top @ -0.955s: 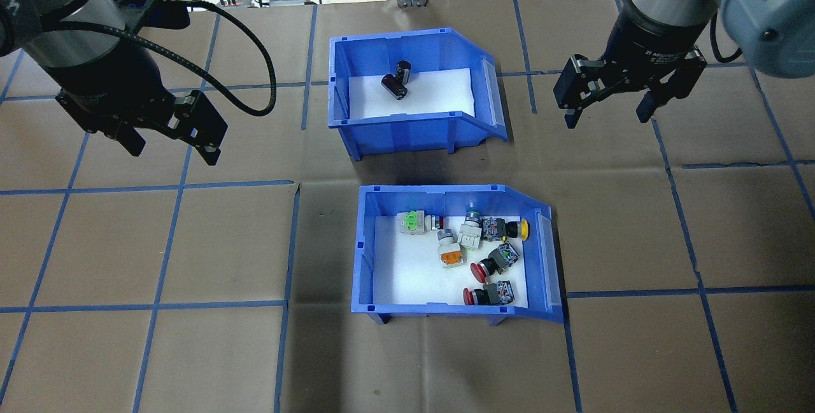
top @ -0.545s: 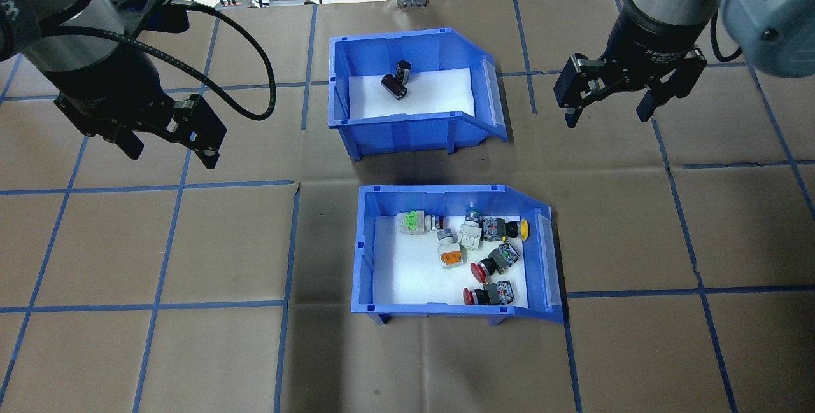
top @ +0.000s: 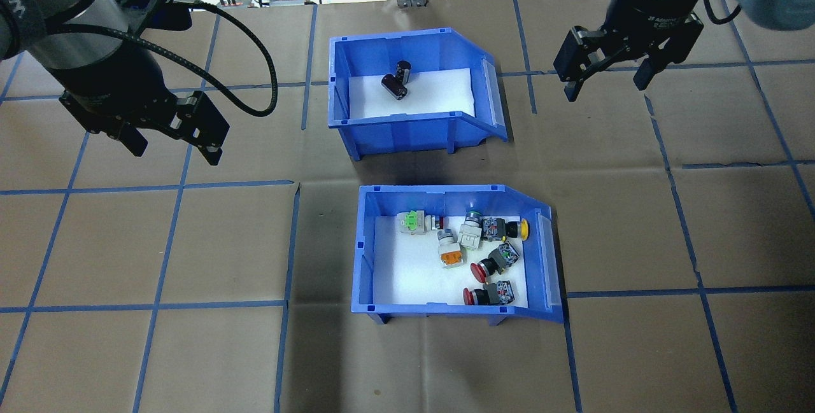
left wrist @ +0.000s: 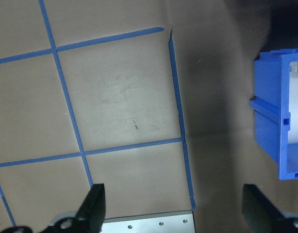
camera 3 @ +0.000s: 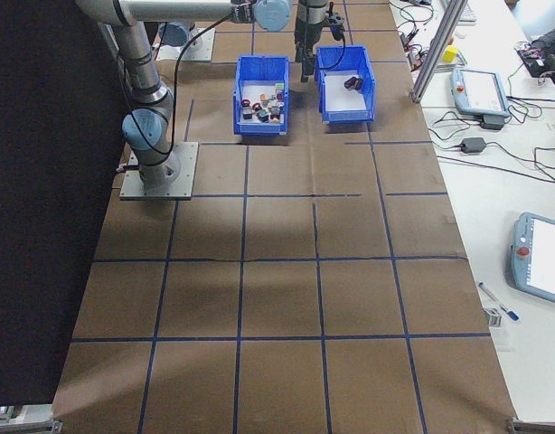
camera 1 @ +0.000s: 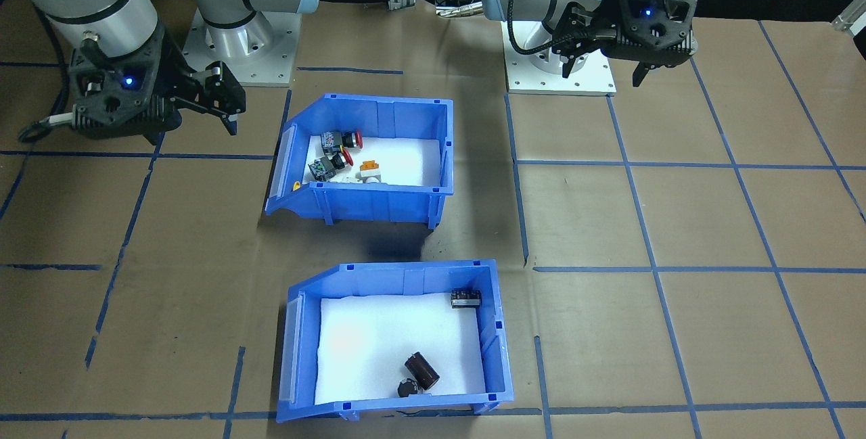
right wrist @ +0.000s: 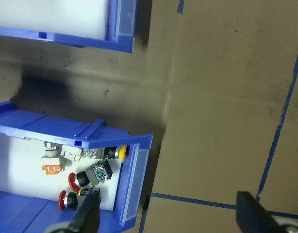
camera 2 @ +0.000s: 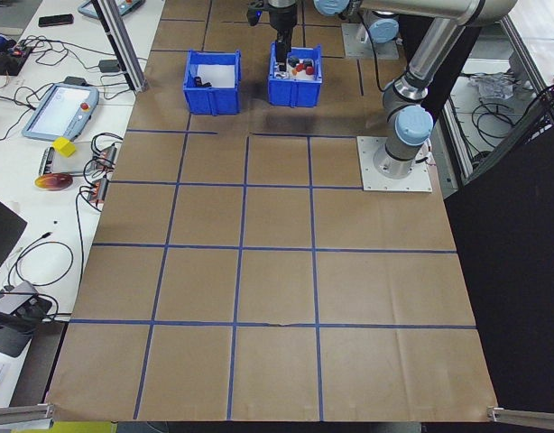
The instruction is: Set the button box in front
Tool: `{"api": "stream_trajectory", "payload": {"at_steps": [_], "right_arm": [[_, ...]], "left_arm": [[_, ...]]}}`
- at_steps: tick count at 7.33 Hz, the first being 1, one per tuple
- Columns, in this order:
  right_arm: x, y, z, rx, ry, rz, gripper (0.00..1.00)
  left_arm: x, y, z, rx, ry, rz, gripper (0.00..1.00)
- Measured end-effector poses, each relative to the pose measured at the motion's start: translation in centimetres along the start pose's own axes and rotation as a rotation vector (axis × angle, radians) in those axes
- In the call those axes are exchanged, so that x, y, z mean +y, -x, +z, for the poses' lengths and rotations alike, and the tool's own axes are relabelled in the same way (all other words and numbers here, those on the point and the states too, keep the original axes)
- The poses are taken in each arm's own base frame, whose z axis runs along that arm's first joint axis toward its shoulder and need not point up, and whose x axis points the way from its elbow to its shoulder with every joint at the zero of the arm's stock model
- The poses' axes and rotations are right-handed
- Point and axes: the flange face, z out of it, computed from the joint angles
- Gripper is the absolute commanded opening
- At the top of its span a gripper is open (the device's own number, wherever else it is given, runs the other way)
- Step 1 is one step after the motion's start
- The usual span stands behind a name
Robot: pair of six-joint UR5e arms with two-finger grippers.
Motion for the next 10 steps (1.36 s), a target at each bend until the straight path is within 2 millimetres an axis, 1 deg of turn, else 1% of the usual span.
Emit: {"api": "stream_trajectory", "payload": {"at_steps": [1, 3, 4, 6, 7, 8, 9, 10], "right_arm": [[-1.7, -0.1, -0.2, 0.001, 0.000, -0.033, 1.00], [-4.2, 0.0, 0.3, 0.002, -0.002, -0.201, 1.00], [-5.0, 0.5, 0.7, 0.002, -0.003, -0.310, 1.00], [-6.5, 2.8, 1.9, 0.005, -0.004, -0.546, 1.00], [-7.2, 4.2, 2.5, 0.010, -0.015, -0.649, 1.00], [-7.8, 5.8, 3.1, 0.014, -0.028, -0.732, 1.00], [-8.4, 7.9, 3.9, 0.020, -0.045, -0.806, 1.00], [-9.0, 10.4, 4.8, 0.033, -0.066, -0.879, 1.00]], "left_arm": [[-0.3, 0.1, 0.0, 0.017, -0.017, -0.048, 0.99], [-0.2, 0.4, -0.1, 0.022, -0.049, -0.217, 0.99], [-0.3, 0.5, 0.2, 0.008, -0.046, -0.317, 0.99], [0.1, -0.3, 1.2, 0.003, -0.015, -0.533, 0.99], [0.6, -1.6, 1.8, 0.017, 0.006, -0.679, 0.99], [1.3, -4.2, 2.2, 0.031, 0.022, -0.825, 0.99], [2.1, -7.4, 2.9, 0.029, 0.037, -0.951, 0.99], [3.0, -10.1, 3.9, 0.021, 0.058, -1.062, 0.99]]}}
